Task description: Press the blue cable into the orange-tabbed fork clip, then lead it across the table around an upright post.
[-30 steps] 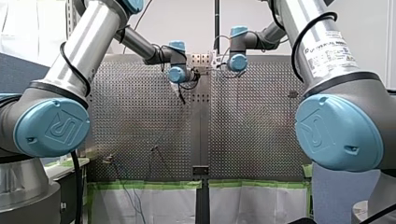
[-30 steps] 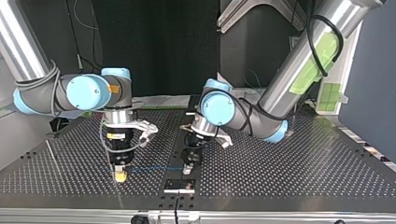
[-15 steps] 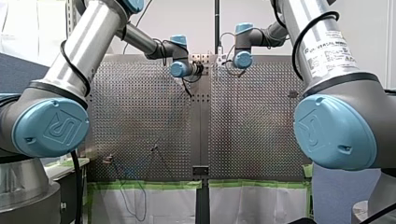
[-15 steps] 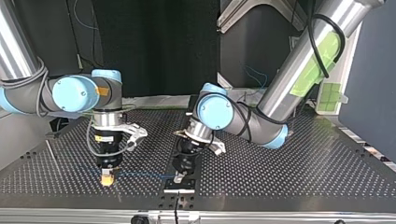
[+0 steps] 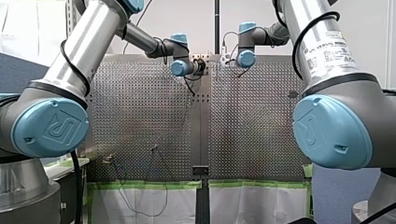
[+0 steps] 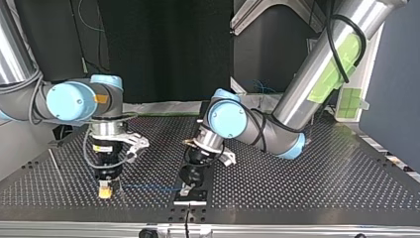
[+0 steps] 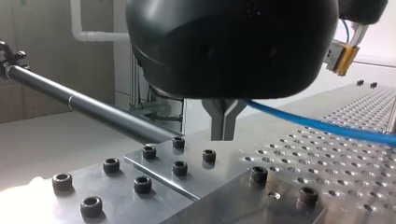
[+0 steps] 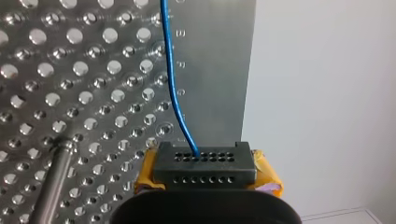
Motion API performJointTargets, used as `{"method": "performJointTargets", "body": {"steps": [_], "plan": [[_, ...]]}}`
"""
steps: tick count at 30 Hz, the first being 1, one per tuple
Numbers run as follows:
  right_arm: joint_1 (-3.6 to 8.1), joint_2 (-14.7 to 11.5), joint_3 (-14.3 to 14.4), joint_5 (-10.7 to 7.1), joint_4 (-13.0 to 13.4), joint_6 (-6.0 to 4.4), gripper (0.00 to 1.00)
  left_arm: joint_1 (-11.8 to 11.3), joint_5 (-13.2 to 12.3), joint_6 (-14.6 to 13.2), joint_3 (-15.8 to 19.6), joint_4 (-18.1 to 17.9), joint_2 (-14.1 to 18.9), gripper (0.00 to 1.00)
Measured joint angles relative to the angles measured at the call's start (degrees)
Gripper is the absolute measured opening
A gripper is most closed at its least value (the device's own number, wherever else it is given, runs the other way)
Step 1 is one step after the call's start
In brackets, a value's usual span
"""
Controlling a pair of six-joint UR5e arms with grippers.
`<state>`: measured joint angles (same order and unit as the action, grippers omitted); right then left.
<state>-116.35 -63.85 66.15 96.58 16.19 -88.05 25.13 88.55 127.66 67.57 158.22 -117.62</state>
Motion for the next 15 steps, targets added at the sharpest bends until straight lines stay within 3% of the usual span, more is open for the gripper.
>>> {"method": "performJointTargets", "body": {"steps": [15], "plan": [[1.78, -0.20, 0.00, -0.07, -0.19, -0.07, 0.00, -0.68, -1.65, 1.73, -0.03, -1.53, -0.01, 0.00]]}}
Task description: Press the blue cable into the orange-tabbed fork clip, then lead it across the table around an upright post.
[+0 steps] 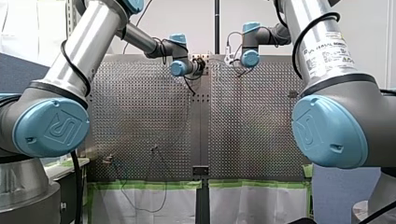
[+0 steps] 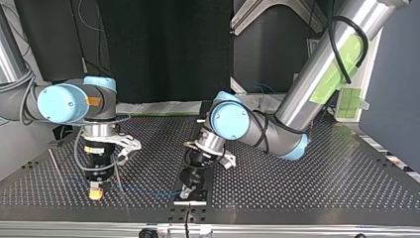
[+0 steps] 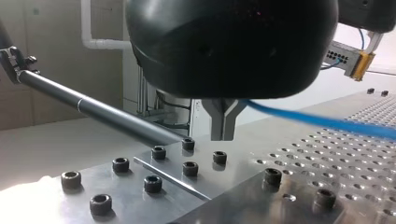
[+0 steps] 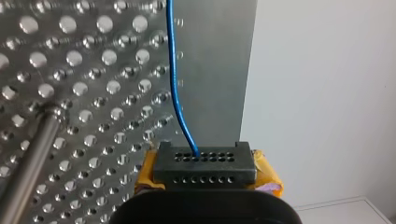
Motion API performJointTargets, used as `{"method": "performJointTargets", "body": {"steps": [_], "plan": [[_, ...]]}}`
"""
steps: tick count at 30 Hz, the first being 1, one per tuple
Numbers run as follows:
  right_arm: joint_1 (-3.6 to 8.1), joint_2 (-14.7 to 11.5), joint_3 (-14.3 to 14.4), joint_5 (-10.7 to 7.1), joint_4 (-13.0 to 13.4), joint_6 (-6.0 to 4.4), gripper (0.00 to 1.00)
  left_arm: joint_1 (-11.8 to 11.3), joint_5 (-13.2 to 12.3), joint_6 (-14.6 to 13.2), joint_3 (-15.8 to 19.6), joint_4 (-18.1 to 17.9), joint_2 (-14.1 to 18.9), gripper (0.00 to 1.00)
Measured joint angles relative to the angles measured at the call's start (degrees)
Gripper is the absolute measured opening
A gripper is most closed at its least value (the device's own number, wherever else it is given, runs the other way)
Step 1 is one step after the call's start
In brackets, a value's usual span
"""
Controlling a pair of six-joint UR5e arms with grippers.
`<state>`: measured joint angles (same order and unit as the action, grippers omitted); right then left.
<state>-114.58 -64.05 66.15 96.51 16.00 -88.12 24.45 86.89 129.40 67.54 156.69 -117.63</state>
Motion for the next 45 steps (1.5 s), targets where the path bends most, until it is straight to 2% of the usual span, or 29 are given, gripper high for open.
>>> {"method": "performJointTargets", "body": {"steps": [8, 25, 35, 45], "plan": [[1.05, -0.23, 0.00, 0.00, -0.13, -0.01, 0.00, -0.43, -0.44, 0.34, -0.01, -0.22, 0.00, 0.00], [2.15, -0.34, 0.00, 0.00, -0.40, 0.04, 0.00, -1.05, -0.93, 0.41, -0.03, -0.23, 0.01, 0.00], [3.01, -0.38, 0.01, 0.00, -1.25, 0.41, 0.00, -1.35, -0.98, 0.33, -0.03, -0.25, 0.04, 0.00], [3.20, -0.35, 0.21, 0.13, -2.02, 1.03, 0.00, -1.51, -1.02, -0.38, -0.01, -0.30, 0.04, 0.00]]}}
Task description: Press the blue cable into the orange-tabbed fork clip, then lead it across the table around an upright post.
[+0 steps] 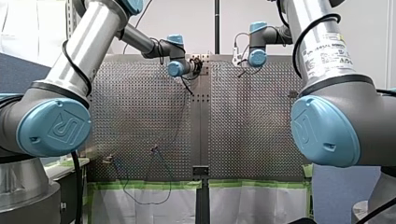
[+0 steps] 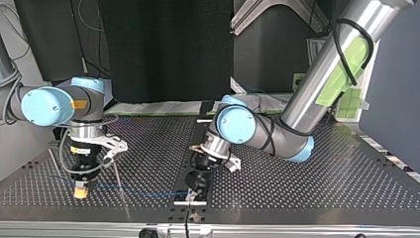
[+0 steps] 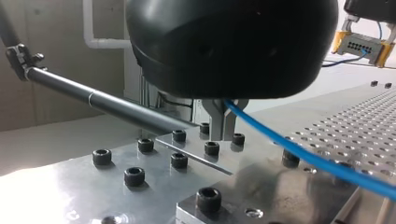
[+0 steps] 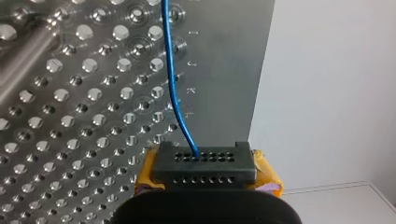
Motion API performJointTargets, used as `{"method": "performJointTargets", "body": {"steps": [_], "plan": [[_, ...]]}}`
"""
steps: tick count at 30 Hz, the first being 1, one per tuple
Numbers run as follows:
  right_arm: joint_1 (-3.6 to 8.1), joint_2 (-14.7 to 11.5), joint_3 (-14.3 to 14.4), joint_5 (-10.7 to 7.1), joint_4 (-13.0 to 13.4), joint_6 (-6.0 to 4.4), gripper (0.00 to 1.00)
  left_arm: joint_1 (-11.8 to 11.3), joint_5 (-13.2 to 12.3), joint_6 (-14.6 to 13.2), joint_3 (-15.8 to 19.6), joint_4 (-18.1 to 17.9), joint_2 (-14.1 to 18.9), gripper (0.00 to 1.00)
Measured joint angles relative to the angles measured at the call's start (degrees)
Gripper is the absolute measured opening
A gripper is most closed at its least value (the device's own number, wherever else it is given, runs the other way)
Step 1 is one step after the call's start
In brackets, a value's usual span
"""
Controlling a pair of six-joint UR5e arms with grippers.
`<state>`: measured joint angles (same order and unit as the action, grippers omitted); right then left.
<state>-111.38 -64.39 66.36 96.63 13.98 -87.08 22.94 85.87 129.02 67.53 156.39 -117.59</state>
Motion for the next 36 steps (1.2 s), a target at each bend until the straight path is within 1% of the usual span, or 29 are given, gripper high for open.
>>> {"method": "performJointTargets", "body": {"steps": [4, 9, 14, 20, 25, 32, 36], "plan": [[0.19, 0.00, 0.32, 0.26, -0.41, 0.20, 0.00, 0.11, -0.03, -0.59, -0.01, 0.34, 0.03, 0.00], [0.50, 0.00, 0.88, 0.41, -0.88, 0.29, 0.00, 0.46, -0.05, -2.45, -0.01, 1.52, 0.04, 0.00], [0.75, 0.03, 1.67, 0.51, -0.96, 0.31, 0.00, 0.65, -0.06, -3.58, 0.01, 2.43, -0.01, 0.00], [1.09, 0.07, 2.82, 0.76, -0.90, 0.35, 0.00, 0.77, -0.05, -4.49, 0.02, 4.02, -0.43, 0.00], [1.27, 0.14, 3.42, 0.83, -0.88, 0.63, 0.00, 0.85, 0.01, -4.96, 0.01, 4.64, -0.92, 0.00], [1.45, 0.29, 3.73, 0.92, -0.87, 0.95, 0.00, 1.38, 1.24, -7.97, 0.01, 7.47, -3.68, 0.00], [1.46, 0.40, 4.12, 1.07, -0.84, 1.13, 0.00, 1.41, 1.68, -10.02, 0.02, 8.42, -4.32, 0.00]]}}
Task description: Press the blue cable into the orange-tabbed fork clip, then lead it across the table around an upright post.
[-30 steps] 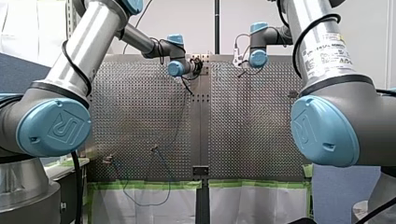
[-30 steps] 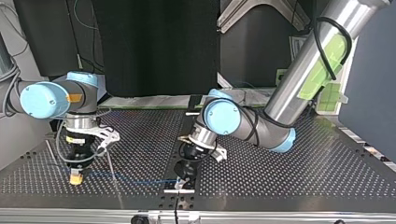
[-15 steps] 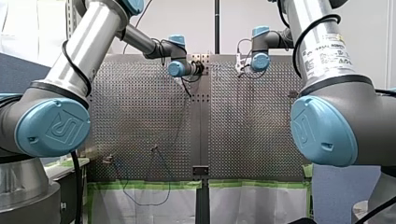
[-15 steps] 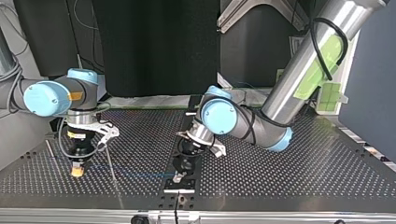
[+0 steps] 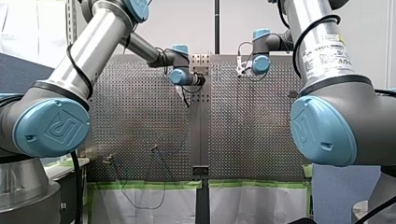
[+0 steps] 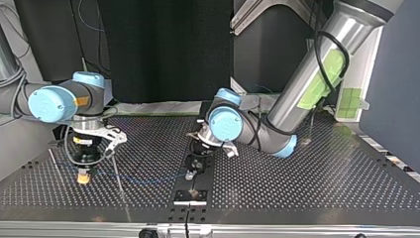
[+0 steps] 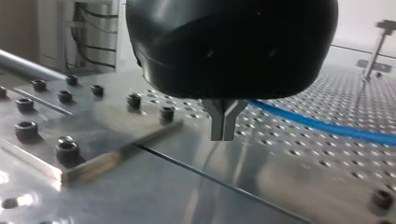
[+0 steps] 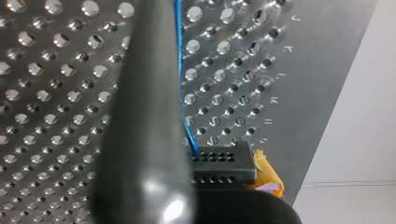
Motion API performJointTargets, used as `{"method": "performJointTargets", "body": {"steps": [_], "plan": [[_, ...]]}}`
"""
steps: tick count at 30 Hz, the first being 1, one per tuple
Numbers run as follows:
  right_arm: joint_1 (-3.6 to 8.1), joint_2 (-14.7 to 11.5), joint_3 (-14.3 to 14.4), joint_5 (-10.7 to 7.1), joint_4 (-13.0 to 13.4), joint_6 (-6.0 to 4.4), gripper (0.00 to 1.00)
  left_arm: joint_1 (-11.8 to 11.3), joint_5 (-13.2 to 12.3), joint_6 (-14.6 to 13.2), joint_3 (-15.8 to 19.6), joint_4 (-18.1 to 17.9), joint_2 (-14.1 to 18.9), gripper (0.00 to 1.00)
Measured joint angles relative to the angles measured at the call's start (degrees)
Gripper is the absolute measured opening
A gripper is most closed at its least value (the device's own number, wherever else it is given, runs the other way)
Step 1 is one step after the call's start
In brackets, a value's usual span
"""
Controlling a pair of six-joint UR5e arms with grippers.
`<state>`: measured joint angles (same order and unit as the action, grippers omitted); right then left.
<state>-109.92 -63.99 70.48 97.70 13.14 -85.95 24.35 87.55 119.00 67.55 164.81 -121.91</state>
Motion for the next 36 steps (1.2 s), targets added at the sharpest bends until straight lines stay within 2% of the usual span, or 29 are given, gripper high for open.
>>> {"method": "performJointTargets", "body": {"steps": [11, 17, 18, 19, 21, 22, 24, 28, 30, 31, 32, 33, 34, 36], "plan": [[-0.22, 0.76, 1.17, 0.41, 0.11, 0.44, 0.00, 0.25, 1.89, -3.89, -0.01, 2.69, -0.11, 0.00], [-0.41, 1.53, 1.38, 0.49, 0.12, 0.58, 0.00, 0.58, 2.33, -4.71, -0.01, 3.50, -0.11, 0.00], [-0.40, 1.61, 1.41, 0.51, 0.13, 0.59, 0.00, 0.61, 2.39, -4.75, -0.02, 3.62, -0.11, 0.07], [-0.38, 1.71, 1.43, 0.52, 0.13, 0.61, 0.00, 0.63, 2.44, -4.77, -0.02, 3.70, -0.11, 0.07], [-0.37, 2.05, 1.46, 0.54, 0.13, 0.62, 0.00, 0.77, 2.65, -4.95, -0.03, 4.08, -0.11, 0.17], [-0.38, 2.25, 1.47, 0.55, 0.14, 0.63, 0.00, 0.83, 2.71, -5.08, -0.03, 4.22, -0.11, 0.17], [-0.43, 2.80, 1.51, 0.56, 0.14, 0.62, 0.00, 0.97, 2.80, -5.47, -0.02, 4.59, -0.11, 0.23], [-0.52, 3.57, 1.54, 0.56, 0.14, 0.60, 0.00, 1.18, 3.01, -6.16, 0.00, 5.50, -0.11, 0.25], [-0.57, 3.79, 1.55, 0.56, 0.14, 0.59, 0.00, 1.26, 3.41, -6.60, 0.00, 6.09, -0.11, 0.35], [-0.58, 3.87, 1.55, 0.56, 0.14, 0.60, 0.00, 1.29, 3.62, -6.80, 0.00, 6.33, -0.11, 0.35], [-0.59, 3.96, 1.55, 0.56, 0.14, 0.59, 0.00, 1.32, 3.84, -7.07, 0.00, 6.63, -0.11, 0.41], [-0.61, 4.02, 1.56, 0.56, 0.14, 0.61, 0.00, 1.35, 3.96, -7.27, 0.01, 6.85, -0.11, 0.54], [-0.64, 4.09, 1.56, 0.56, 0.14, 0.61, 0.00, 1.39, 4.05, -7.47, 0.01, 7.06, -0.11, 0.54], [-0.66, 4.23, 1.56, 0.56, 0.14, 0.62, 0.00, 1.47, 4.28, -7.97, 0.00, 7.69, -0.10, 0.70]]}}
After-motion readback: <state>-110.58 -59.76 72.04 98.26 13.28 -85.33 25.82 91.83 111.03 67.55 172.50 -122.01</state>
